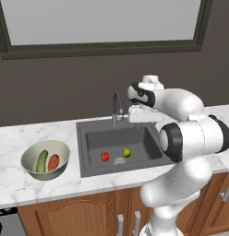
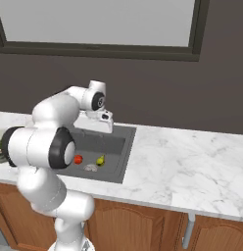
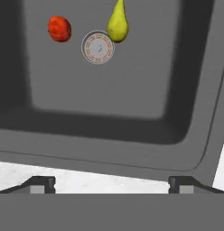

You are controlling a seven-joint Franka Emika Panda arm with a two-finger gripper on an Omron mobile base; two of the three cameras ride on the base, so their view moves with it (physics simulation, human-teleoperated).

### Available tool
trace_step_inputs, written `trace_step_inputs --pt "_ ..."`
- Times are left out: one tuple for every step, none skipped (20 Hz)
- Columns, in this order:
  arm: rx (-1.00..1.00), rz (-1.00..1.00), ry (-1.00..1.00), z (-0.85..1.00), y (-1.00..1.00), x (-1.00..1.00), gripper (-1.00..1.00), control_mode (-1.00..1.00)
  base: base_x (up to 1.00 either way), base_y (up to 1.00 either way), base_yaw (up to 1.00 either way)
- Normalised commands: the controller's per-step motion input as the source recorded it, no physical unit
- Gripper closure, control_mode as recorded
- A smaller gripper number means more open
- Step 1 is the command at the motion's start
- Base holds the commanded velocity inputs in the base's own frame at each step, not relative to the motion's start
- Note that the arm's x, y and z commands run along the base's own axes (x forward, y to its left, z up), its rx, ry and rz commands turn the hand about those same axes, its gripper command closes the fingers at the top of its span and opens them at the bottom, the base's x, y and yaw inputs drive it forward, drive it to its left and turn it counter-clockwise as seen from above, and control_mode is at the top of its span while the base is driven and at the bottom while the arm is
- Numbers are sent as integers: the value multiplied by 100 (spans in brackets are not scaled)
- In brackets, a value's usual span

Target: There is a mixed pile of frozen fruits and vegetables on the counter. Locate all the frozen vegetables and place the items in a bowl on the counter. Take all the frozen fruits and defrost them in a running sink.

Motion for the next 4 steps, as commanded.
trace_step_inputs --pt "1 0 -2 90 0 -55 -100 -100 0 0 0" --pt "0 0 -14 66 4 -70 -100 -100 0 0 0" --pt "0 0 -21 54 7 -80 -100 -100 0 0 0" --pt "0 0 -21 47 6 -84 -100 -100 0 0 0"
